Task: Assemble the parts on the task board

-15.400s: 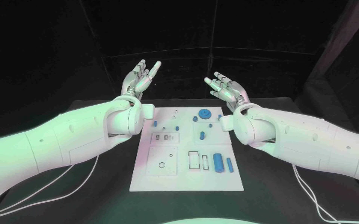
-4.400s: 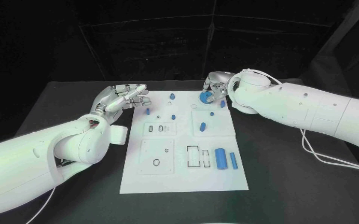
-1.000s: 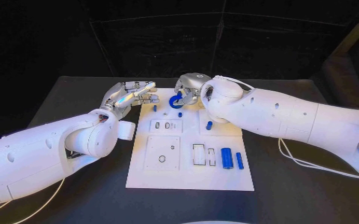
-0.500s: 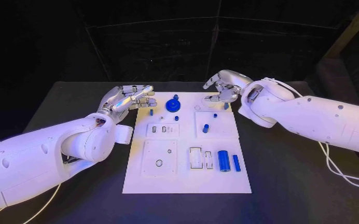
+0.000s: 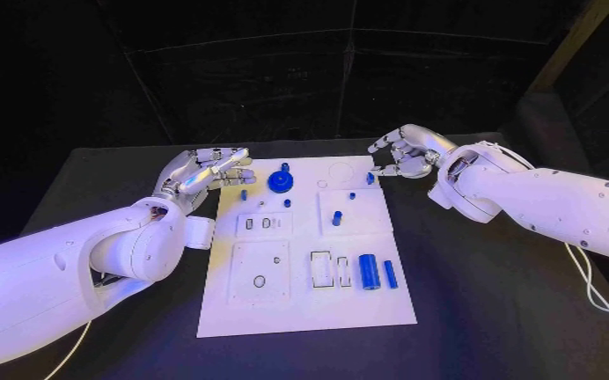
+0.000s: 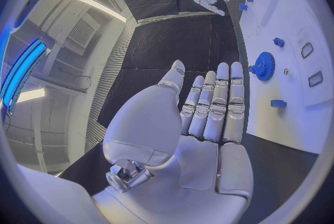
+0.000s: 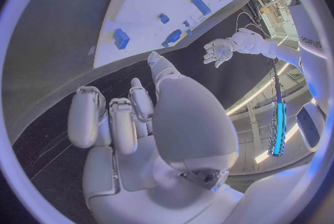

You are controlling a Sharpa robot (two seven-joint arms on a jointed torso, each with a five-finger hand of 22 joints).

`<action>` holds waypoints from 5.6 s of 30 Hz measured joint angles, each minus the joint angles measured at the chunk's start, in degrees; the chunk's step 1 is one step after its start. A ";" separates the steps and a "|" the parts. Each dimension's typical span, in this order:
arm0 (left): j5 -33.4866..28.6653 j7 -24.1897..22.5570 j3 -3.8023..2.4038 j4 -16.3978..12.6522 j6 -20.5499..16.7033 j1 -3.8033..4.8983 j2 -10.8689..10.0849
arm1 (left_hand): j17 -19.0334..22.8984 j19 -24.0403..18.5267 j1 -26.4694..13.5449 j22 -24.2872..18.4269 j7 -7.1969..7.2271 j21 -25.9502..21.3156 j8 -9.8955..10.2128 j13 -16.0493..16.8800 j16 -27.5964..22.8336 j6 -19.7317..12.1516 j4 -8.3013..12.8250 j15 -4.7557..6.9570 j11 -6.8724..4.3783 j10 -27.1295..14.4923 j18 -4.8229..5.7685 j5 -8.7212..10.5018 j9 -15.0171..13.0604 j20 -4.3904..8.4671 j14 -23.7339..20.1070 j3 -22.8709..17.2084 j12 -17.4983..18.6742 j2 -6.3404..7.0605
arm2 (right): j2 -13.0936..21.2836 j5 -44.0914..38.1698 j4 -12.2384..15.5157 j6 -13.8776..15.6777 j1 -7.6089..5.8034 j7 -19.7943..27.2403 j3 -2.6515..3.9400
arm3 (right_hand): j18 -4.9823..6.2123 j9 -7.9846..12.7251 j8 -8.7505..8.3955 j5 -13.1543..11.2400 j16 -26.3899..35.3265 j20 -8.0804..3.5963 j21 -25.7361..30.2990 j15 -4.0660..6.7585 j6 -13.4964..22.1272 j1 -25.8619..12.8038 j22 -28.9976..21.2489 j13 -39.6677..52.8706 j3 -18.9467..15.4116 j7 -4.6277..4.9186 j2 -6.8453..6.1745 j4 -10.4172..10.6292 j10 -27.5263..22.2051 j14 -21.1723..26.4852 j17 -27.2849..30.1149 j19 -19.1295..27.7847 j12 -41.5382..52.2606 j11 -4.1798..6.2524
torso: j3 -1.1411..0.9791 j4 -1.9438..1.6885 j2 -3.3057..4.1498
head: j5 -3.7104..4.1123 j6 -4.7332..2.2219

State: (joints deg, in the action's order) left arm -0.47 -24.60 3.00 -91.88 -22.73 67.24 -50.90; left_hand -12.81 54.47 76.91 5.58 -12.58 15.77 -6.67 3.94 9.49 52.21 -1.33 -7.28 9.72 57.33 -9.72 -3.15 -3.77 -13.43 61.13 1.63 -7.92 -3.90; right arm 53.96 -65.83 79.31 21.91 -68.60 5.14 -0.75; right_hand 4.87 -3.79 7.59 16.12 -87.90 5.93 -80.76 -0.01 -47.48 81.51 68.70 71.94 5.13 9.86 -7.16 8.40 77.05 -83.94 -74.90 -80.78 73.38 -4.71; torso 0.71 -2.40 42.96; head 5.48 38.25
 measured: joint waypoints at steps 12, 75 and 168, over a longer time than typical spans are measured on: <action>0.00 0.04 0.24 0.49 0.06 -0.06 0.10 | 0.01 0.00 0.00 0.01 0.00 0.00 0.00 0.00 0.00 0.00 0.00 0.00 0.00 0.00 0.00 0.00 0.00 0.00 0.00 0.00 0.00 0.00 | -1.98 0.57 -3.86 -0.45 2.72 1.20 -0.01 | 0.01 -0.01 0.00 0.00 0.00 0.00 0.00 0.00 0.00 0.01 0.05 -0.03 0.00 0.00 0.02 0.00 0.00 0.00 -0.04 0.00 0.00 0.00 | 0.16 -0.27 -0.01 | 0.36 0.65; 0.00 0.15 0.49 0.86 0.21 -0.08 0.35 | -0.13 0.00 0.31 -0.06 0.00 -0.03 0.00 0.00 -0.22 0.00 0.16 0.00 0.00 0.00 0.00 0.00 0.00 0.00 0.00 -0.16 0.00 -0.31 | -4.99 -0.81 -7.36 -2.74 2.99 -1.57 0.02 | 0.01 -0.64 3.68 -2.31 -0.28 -0.64 -0.28 0.72 -7.87 1.77 0.56 2.74 1.82 -1.94 4.83 -1.90 1.99 -0.14 -0.01 -0.20 2.41 1.55 | 0.25 -0.26 -0.13 | 0.88 1.58; -0.20 0.48 0.50 2.72 0.18 0.06 1.33 | -0.32 0.00 0.83 -0.17 0.21 -0.23 0.21 0.00 -0.44 0.21 0.70 0.00 0.00 0.00 0.00 0.00 0.00 0.00 0.00 -0.71 0.22 -0.83 | -23.01 -18.60 3.80 -3.87 4.14 -22.32 -1.91 | -0.88 -0.67 3.19 -0.45 -0.50 -1.76 -1.29 1.86 -11.48 -0.17 2.61 3.11 5.40 -2.48 6.49 -2.39 4.43 -0.21 -0.03 -1.33 5.16 2.97 | 1.65 -0.89 -2.24 | -6.17 5.27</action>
State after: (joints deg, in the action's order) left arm -0.66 -24.12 3.51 -89.16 -22.55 67.30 -49.57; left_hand -13.13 54.47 77.74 5.41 -12.37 15.54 -6.45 3.94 9.05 52.42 -0.63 -7.28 9.72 57.33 -9.72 -3.15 -3.77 -13.43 61.13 0.92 -7.70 -4.73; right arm 30.95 -84.42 83.11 18.04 -64.45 -17.18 -2.66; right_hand 4.00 -4.46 10.78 15.67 -88.40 4.17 -82.05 1.85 -58.96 81.34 71.30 75.04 10.53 7.38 -0.67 6.00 81.48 -84.14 -74.93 -82.11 78.53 -1.74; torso 2.36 -3.28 40.72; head -0.69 43.52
